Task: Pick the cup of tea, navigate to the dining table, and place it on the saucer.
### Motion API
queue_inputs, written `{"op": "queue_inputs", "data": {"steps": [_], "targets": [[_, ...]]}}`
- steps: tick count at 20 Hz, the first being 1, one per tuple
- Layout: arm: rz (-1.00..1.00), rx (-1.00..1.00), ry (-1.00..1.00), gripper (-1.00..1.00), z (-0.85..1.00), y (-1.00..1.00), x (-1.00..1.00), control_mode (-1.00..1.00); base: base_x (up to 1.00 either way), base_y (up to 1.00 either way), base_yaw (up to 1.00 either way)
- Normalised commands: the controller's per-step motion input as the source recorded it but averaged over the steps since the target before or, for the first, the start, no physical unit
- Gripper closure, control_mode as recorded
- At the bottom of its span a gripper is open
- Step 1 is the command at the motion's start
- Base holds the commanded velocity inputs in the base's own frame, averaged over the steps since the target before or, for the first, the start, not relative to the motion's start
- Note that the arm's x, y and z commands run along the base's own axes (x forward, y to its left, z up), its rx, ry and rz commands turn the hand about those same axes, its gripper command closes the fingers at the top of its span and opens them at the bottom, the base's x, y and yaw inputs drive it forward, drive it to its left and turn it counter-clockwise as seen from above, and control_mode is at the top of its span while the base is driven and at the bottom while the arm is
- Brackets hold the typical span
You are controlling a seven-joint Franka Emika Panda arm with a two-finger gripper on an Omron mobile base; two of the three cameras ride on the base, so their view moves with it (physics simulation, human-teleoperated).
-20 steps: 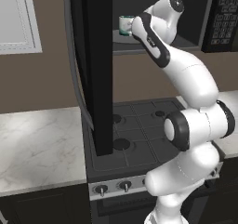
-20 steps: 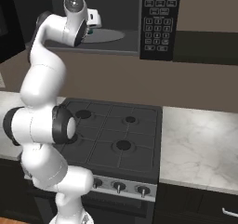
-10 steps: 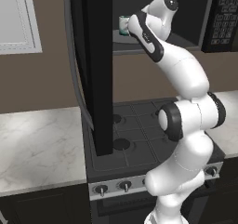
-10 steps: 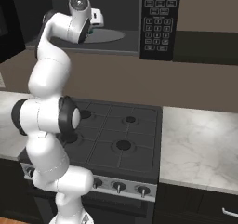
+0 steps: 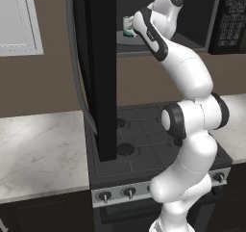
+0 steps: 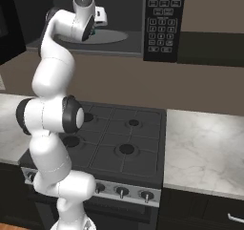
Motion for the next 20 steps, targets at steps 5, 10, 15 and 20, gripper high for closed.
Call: {"op": "queue_inputs", "data": {"steps": [5, 10, 15, 20], "targets": [[0.0, 0.0, 0.0, -1.0, 0.0, 0.0, 0.0, -1.0, 0.0, 0.0, 0.0], [0.0, 0.0, 0.0, -1.0, -0.03, 0.0, 0.0, -1.0, 0.0, 0.0, 0.0], [0.0, 0.0, 0.0, 1.0, -0.06, 0.0, 0.0, -1.0, 0.0, 0.0, 0.0], [0.0, 0.02, 0.0, 1.0, 0.0, -0.04, 0.0, -1.0, 0.0, 0.0, 0.0]]}}
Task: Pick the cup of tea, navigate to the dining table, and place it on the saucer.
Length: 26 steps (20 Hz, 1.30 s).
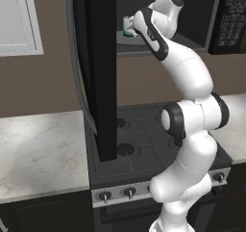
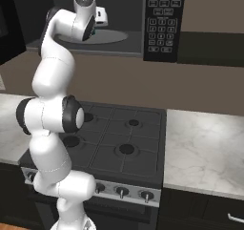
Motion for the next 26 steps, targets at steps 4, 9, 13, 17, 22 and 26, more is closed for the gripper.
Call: {"op": "queue_inputs", "data": {"steps": [4, 9, 13, 17, 22, 26], "targets": [[0.0, 0.04, 0.0, 1.0, 0.0, -0.02, -0.06, -1.0, 0.0, 0.0, 0.0], [0.0, 0.08, 0.0, 1.0, 0.0, 0.0, -0.66, -1.0, 0.0, 0.0, 0.0], [0.0, 0.09, 0.0, 1.0, 0.0, 0.0, -0.96, -1.0, 0.0, 0.0, 0.0], [0.0, 0.08, 0.0, 1.0, 0.0, -0.07, -1.0, -1.0, 0.0, 0.0, 0.0], [0.0, 0.02, -0.05, 1.0, 0.03, -0.22, -1.0, -1.0, 0.0, 0.0, 0.0], [0.01, 0.0, -0.06, 1.0, 0.27, -0.19, -1.0, -1.0, 0.0, 0.0, 0.0]]}}
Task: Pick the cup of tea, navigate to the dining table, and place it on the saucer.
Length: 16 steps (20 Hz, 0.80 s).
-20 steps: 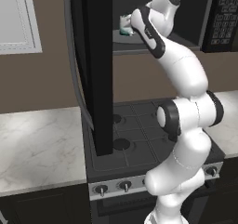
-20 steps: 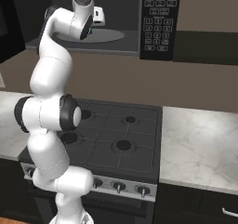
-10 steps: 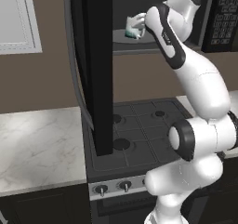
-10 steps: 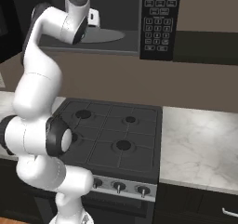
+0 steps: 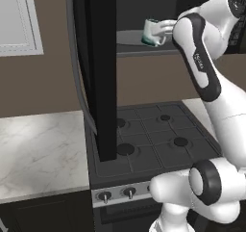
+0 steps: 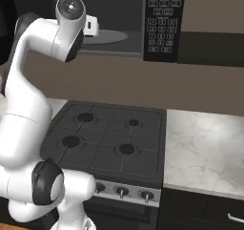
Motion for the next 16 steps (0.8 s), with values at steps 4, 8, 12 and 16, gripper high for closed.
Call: {"op": "queue_inputs", "data": {"steps": [4, 8, 12, 16], "targets": [[0.03, 0.0, -0.04, 1.0, 0.23, -0.06, -1.0, -1.0, 0.0, 0.0, 0.0], [0.06, 0.0, 0.0, 1.0, 0.0, 0.0, -1.0, -1.0, 0.0, 0.0, 0.0], [0.06, -0.03, 0.01, 1.0, -0.19, 0.0, -1.0, -1.0, 0.0, 0.0, 0.0], [0.01, -0.04, 0.06, 1.0, -0.69, -0.02, -0.99, -1.0, 0.0, 0.0, 0.0]]}}
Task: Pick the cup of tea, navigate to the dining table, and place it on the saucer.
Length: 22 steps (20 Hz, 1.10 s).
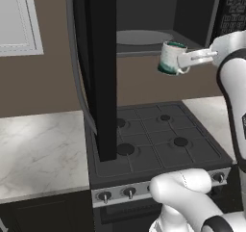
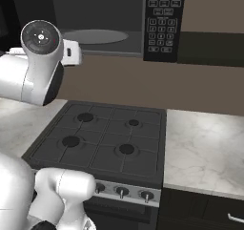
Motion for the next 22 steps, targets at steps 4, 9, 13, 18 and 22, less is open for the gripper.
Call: {"op": "queue_inputs", "data": {"steps": [4, 9, 13, 18, 22], "targets": [[0.0, -0.02, 0.02, 1.0, -0.81, -0.17, -0.84, -1.0, 0.0, 0.0, 0.0], [0.0, 0.0, 0.0, 1.0, -0.52, -0.15, -0.66, -1.0, 0.0, 0.0, 0.0], [0.0, 0.0, 0.0, 1.0, -0.29, 0.0, -0.14, -1.0, 0.0, 0.0, 0.0], [0.0, 0.0, 0.0, 1.0, 0.0, 0.0, 0.0, -1.0, 0.0, 0.0, 0.0], [0.0, 0.0, 0.0, 1.0, 0.0, 0.0, 0.0, -1.0, 0.0, 0.0, 0.0]]}}
